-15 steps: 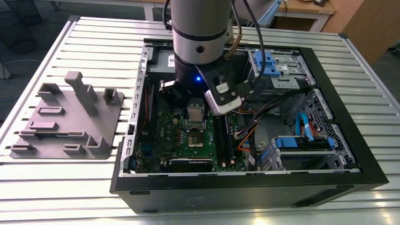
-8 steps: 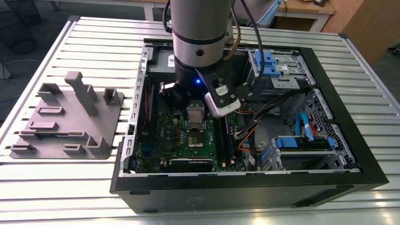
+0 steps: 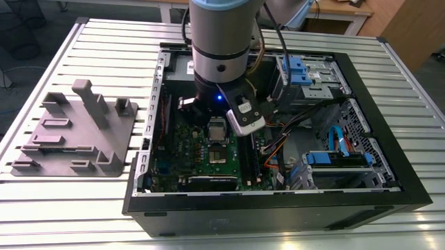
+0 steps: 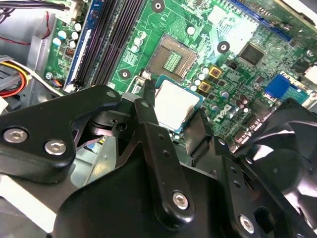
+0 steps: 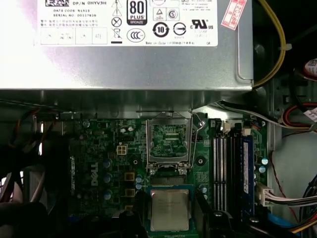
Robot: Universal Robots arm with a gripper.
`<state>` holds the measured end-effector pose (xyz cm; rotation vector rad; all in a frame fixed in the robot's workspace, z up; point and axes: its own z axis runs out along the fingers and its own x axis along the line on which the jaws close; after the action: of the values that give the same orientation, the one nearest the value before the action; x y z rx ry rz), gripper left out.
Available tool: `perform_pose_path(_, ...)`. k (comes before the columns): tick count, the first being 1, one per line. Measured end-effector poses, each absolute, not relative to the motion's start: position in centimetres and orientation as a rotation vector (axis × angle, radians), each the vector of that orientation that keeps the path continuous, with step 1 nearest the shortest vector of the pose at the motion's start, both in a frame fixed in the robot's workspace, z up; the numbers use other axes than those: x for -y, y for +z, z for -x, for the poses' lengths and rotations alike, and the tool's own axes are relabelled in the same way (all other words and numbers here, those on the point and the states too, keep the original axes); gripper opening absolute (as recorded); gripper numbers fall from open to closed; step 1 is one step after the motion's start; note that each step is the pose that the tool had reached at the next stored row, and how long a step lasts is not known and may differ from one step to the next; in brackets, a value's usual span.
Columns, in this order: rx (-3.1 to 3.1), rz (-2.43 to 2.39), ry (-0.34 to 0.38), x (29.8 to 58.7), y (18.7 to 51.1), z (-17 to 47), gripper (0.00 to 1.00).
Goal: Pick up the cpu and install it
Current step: 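Place the cpu into insertion slot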
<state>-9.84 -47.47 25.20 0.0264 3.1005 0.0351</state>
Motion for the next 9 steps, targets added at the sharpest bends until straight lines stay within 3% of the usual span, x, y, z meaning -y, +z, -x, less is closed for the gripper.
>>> perform_pose_path(9, -3.101, -0.026, 0.035, 47.5, 23.6, 9.9, 0.47)
